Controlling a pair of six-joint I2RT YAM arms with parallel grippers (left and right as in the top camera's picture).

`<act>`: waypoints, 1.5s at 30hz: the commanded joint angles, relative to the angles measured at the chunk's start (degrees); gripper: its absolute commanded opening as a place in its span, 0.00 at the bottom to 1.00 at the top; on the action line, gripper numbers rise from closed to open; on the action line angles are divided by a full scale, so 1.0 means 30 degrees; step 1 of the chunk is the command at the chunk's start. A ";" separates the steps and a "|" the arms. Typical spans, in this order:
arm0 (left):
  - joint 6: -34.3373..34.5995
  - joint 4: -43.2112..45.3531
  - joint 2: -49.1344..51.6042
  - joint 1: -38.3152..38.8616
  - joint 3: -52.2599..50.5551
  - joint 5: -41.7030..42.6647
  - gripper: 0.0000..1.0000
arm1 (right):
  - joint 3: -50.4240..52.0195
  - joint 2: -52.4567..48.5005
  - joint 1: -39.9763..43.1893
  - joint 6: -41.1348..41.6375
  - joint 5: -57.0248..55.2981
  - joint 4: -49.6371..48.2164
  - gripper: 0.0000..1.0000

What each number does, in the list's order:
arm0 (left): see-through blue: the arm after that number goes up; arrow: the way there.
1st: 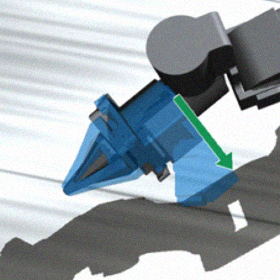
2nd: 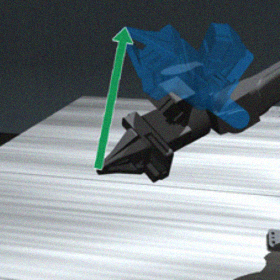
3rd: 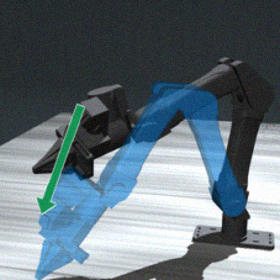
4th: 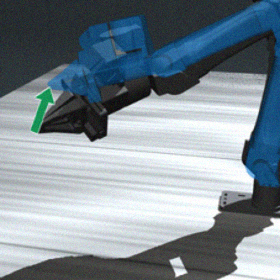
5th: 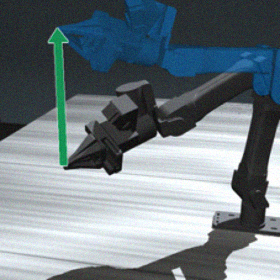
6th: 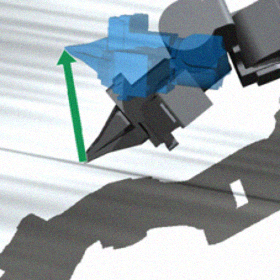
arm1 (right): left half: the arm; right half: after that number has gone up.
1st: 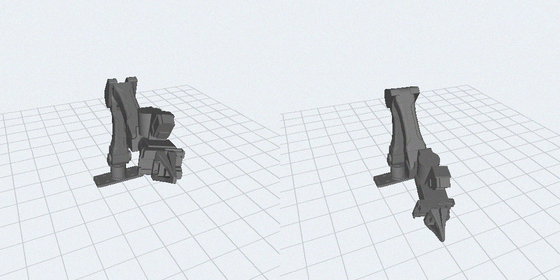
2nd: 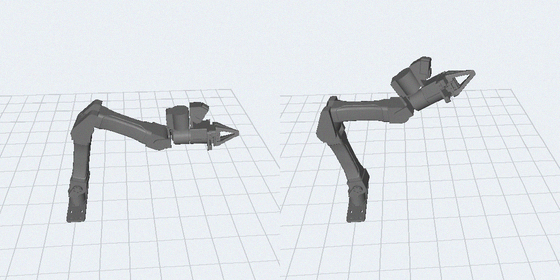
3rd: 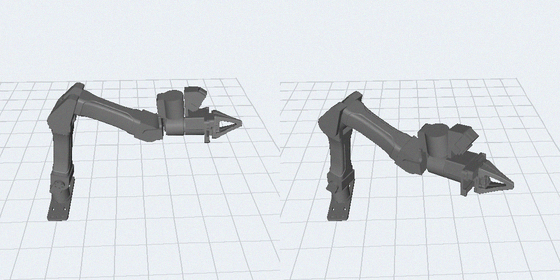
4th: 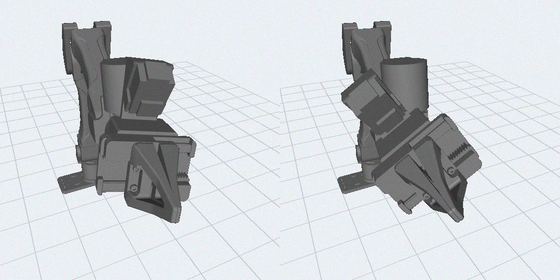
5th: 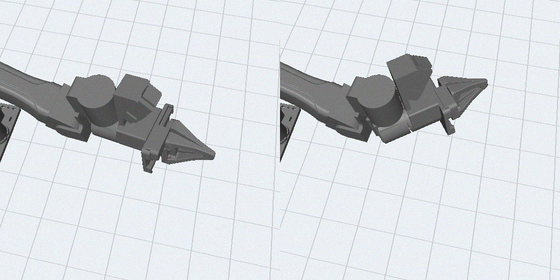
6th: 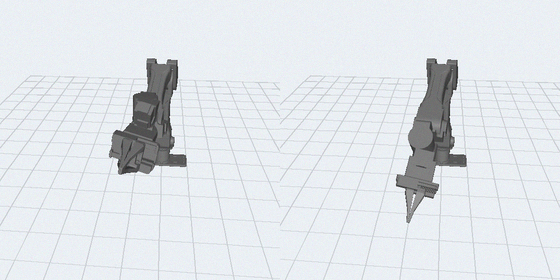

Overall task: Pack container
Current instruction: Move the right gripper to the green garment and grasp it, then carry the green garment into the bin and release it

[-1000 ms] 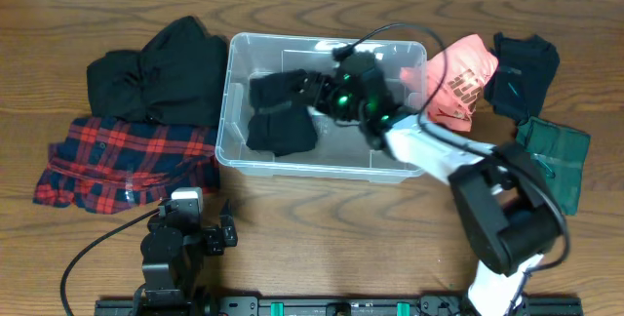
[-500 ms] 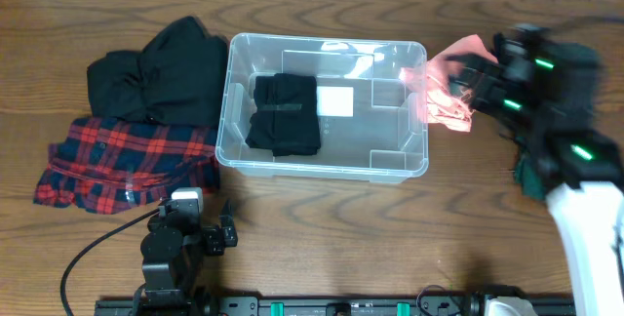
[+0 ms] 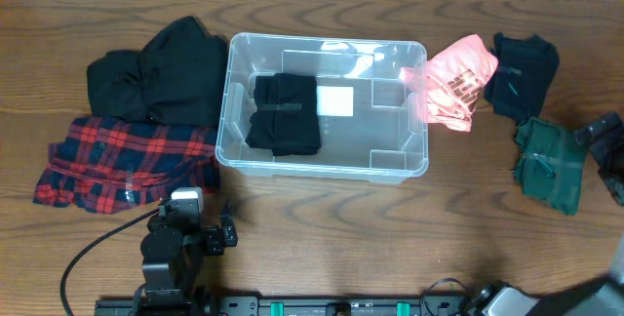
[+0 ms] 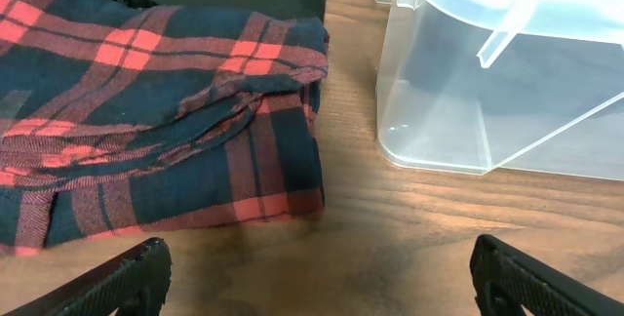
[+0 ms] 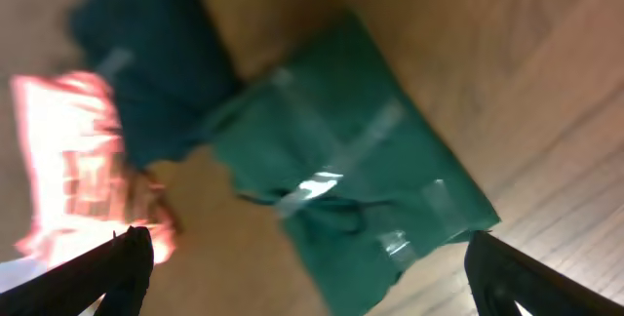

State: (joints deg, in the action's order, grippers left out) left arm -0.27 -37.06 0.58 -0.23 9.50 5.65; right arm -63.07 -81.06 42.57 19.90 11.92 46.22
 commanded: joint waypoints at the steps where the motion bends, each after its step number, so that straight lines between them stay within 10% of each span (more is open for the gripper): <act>1: -0.0189 0.0015 -0.0117 0.0066 -0.0175 0.0036 0.98 | 0.0240 -0.2237 0.0925 -0.1137 0.0590 -0.0532 0.97; 16: -0.0189 0.0015 -0.0117 0.0066 -0.0175 0.0036 0.98 | 0.0240 -0.8721 0.1676 -0.4401 0.1370 -0.1916 0.90; 25: -0.0189 0.0015 -0.0117 0.0066 -0.0175 0.0036 0.98 | 0.0124 -0.9267 0.1683 -0.5508 0.4896 -0.1858 0.21; 36: -0.0189 0.0007 -0.0117 0.0066 -0.0175 0.0036 0.98 | -0.0364 -0.1989 0.0262 -0.3075 1.0746 0.0073 0.01; 45: -0.0189 0.0015 -0.0117 0.0066 -0.0175 0.0036 0.98 | -0.0364 0.5282 -0.7766 -0.1005 1.0564 -0.0583 0.01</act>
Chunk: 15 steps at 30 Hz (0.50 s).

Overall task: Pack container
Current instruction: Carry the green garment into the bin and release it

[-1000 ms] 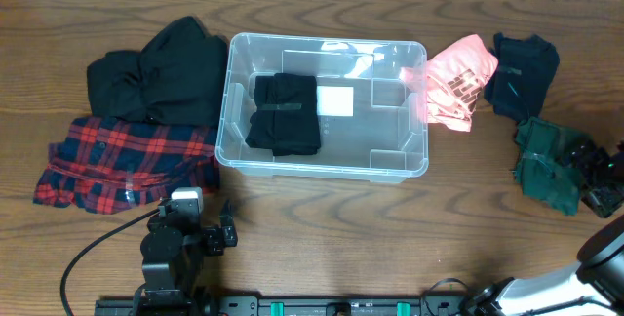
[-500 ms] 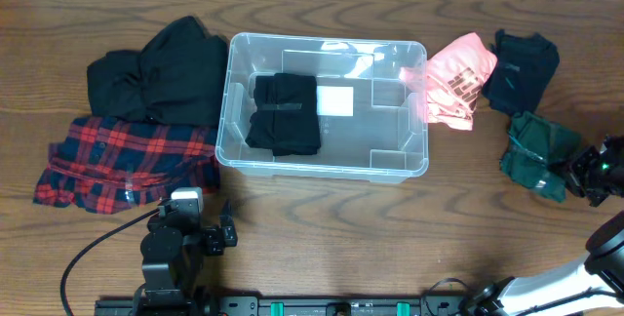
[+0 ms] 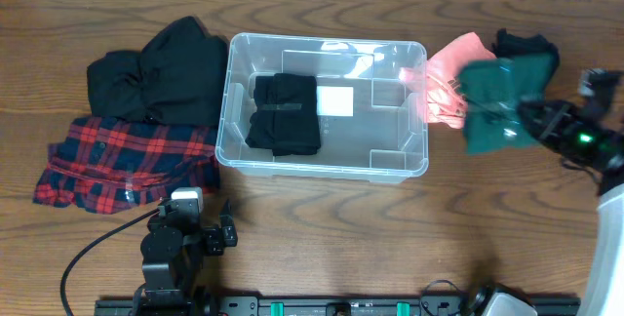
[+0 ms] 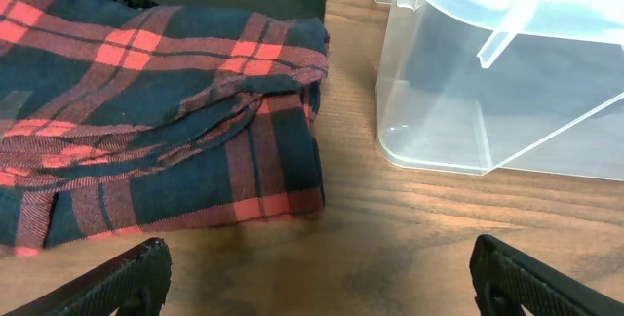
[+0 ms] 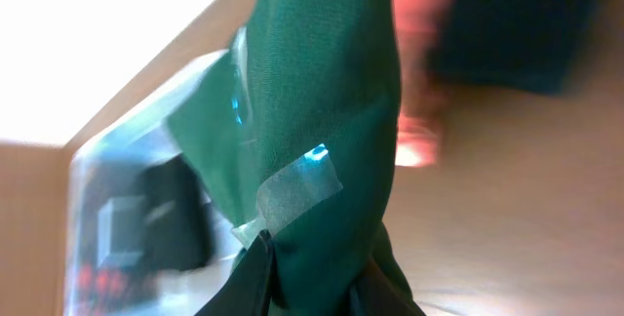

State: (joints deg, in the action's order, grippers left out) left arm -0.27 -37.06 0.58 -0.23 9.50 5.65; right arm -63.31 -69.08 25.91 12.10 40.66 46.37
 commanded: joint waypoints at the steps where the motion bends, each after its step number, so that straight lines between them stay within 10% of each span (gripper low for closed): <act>1: -0.0189 0.0015 -0.0117 0.0066 -0.0175 0.0036 0.98 | -0.0277 0.1683 -0.3417 0.2390 0.0678 -0.1384 0.01; 15: -0.0189 0.0015 -0.0117 0.0066 -0.0175 0.0036 0.98 | -0.0219 -0.5005 -1.7267 1.4885 -0.9085 -0.9566 0.01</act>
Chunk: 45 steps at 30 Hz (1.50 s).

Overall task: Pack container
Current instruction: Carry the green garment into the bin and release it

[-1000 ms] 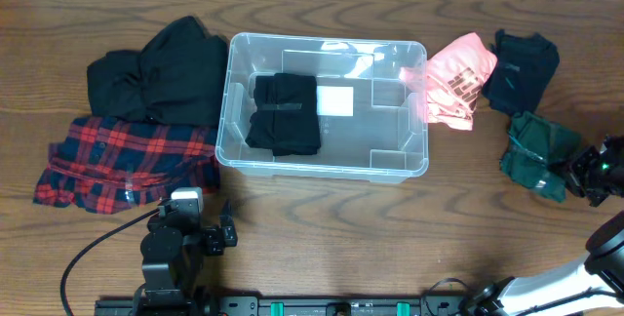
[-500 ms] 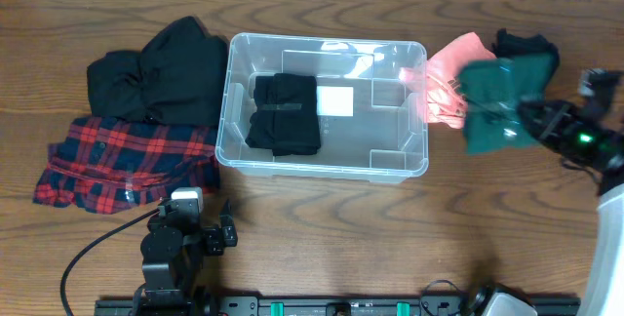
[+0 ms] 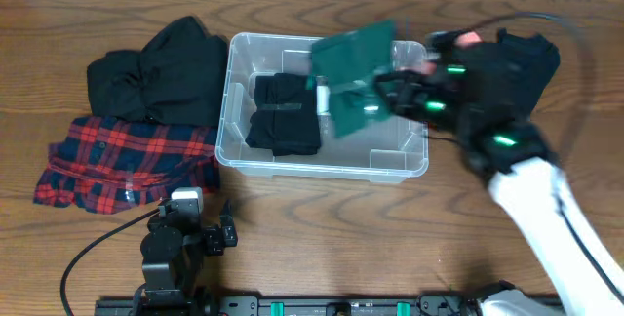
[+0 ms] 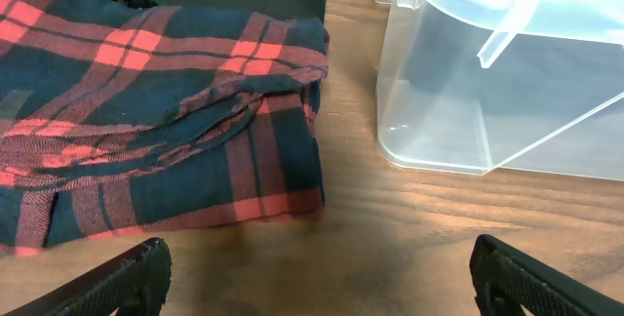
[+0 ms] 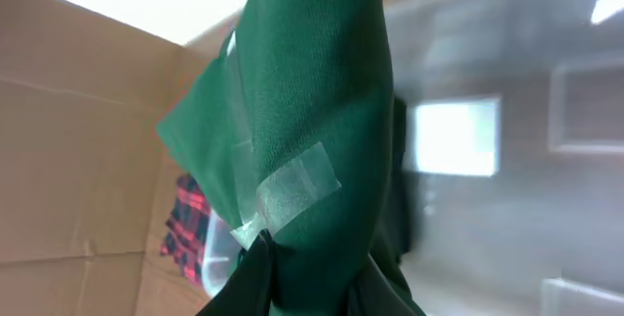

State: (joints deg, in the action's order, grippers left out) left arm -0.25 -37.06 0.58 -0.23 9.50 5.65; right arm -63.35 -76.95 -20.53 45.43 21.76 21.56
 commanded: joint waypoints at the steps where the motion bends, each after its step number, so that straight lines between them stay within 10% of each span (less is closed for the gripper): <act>1: -0.0197 0.0015 -0.0117 0.0066 -0.0175 0.0036 0.98 | -0.0204 -0.2761 -0.1938 0.3971 -0.2827 -0.1668 0.01; 15: -0.0197 0.0015 -0.0117 0.0066 -0.0175 0.0036 0.98 | -0.0204 -0.8466 -0.2433 0.4721 -0.3242 -0.3942 0.04; 18: -0.0197 0.0007 -0.0117 0.0066 -0.0175 0.0036 0.98 | -0.0204 -0.8459 -0.2426 0.3577 -0.3242 -0.3330 0.50; 32: -0.0197 0.0015 -0.0117 0.0066 -0.0175 0.0036 0.98 | -0.0211 -0.1253 -0.0481 -0.3716 -0.6346 -0.0277 0.33; 45: -0.0197 0.0015 -0.0117 0.0066 -0.0175 0.0036 0.98 | -0.0211 0.0750 0.9857 -0.6783 -0.3512 0.3534 0.70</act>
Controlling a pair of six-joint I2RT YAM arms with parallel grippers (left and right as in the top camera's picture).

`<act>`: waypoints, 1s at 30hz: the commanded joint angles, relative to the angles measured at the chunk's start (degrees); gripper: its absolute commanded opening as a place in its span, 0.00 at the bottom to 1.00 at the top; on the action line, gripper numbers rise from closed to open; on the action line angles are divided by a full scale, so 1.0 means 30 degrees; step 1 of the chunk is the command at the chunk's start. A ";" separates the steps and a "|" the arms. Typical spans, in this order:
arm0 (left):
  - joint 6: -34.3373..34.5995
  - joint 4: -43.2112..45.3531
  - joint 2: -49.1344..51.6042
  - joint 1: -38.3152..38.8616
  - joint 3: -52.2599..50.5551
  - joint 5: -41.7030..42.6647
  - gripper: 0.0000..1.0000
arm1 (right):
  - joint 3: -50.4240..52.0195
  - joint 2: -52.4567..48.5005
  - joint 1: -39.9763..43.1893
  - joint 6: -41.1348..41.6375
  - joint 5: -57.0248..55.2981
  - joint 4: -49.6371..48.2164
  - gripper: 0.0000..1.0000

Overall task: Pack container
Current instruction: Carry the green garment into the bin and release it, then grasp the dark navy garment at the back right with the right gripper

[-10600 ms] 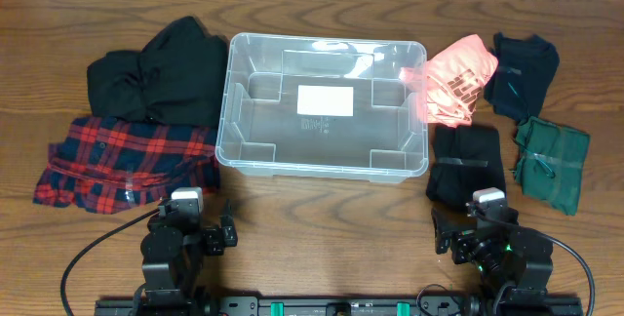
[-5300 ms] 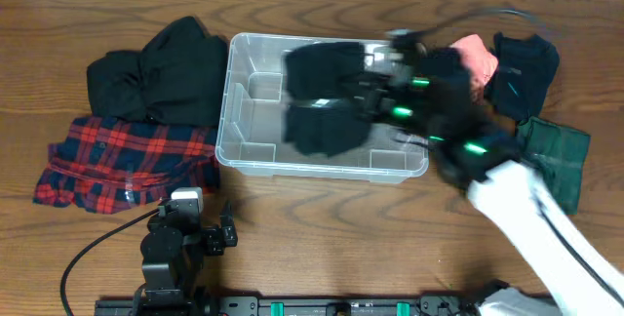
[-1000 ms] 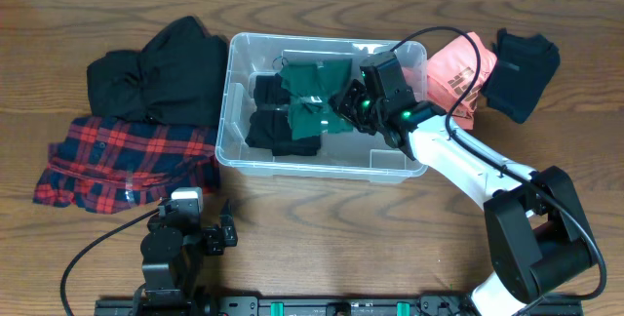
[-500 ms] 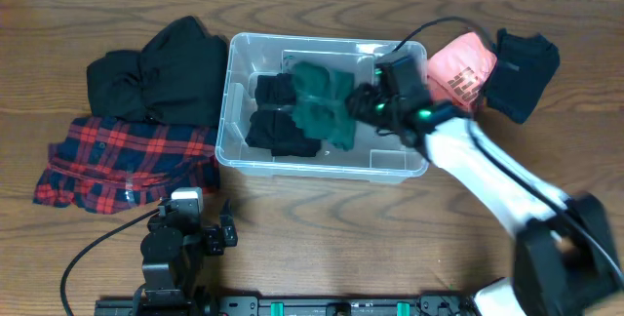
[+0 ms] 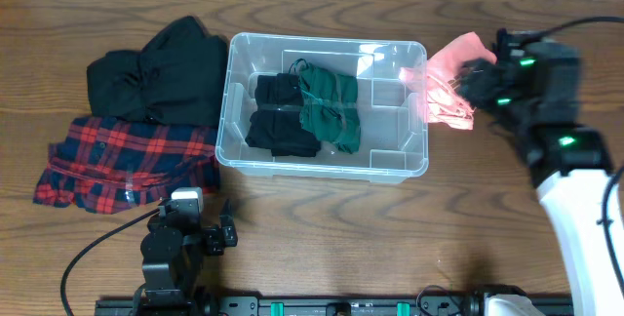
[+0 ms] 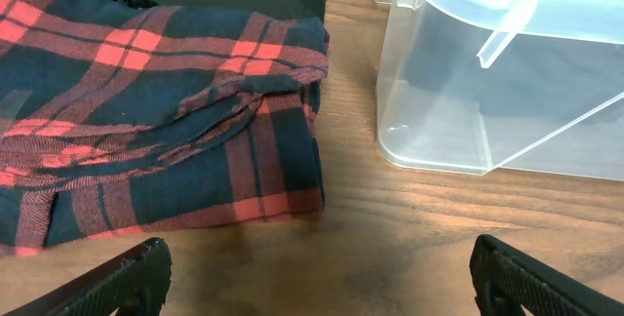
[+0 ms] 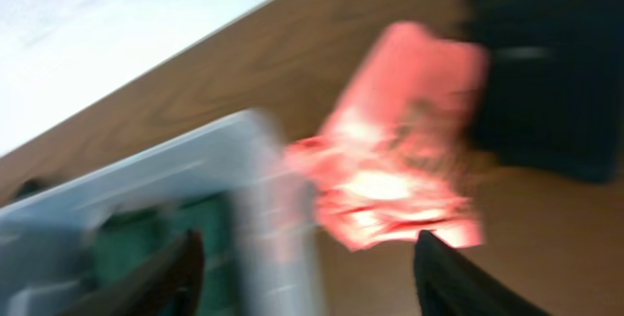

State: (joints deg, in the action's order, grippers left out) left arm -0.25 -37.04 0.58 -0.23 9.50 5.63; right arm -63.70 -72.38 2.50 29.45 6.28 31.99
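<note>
The clear plastic container (image 5: 226,111) stands mid-table. Inside it a folded green garment (image 5: 330,111) lies right of a folded black one (image 5: 278,116). My right gripper (image 7: 307,277) is open and empty, hovering by the container's right end over a pink garment (image 5: 448,87); its view is blurred and shows the pink garment (image 7: 400,150), the container rim (image 7: 263,189) and a dark garment (image 7: 546,72). My left gripper (image 6: 317,277) is open and low at the table's front, facing a red plaid garment (image 6: 146,121) and the container's corner (image 6: 429,131).
A black garment pile (image 5: 161,72) and the red plaid garment (image 5: 122,160) lie left of the container. The dark garment (image 5: 531,48) sits at the far right, partly under my right arm. The table's back edge runs just behind the container.
The green garment, then held by my right gripper above the container, now lies inside it beside the black one. My right gripper has opened and moved right, over the pink garment.
The green garment first lay on the table at the far right under my open right gripper. Then the gripper was shut on it, holding it up near the pink garment, then over the container. Now it rests inside. The left arm stayed still.
</note>
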 commanded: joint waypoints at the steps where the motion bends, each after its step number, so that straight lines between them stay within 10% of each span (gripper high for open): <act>1: -0.0197 0.0007 -0.0117 0.0066 -0.0175 0.0044 0.98 | -0.0095 -0.1246 0.3315 -0.1581 0.2120 0.0029 0.73; 11: -0.0197 0.0007 -0.0117 0.0066 -0.0175 0.0044 0.98 | -0.0095 -0.7562 0.9151 -0.2492 0.4787 -0.2681 0.77; 30: -0.0197 0.0007 -0.0117 0.0066 -0.0175 0.0044 0.98 | -0.0095 -1.5307 0.9151 0.0634 0.7191 -1.0462 0.72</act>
State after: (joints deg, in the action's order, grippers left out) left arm -0.25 -37.06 0.58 -0.23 9.50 5.65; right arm -63.99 -115.22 30.57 27.75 26.48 1.26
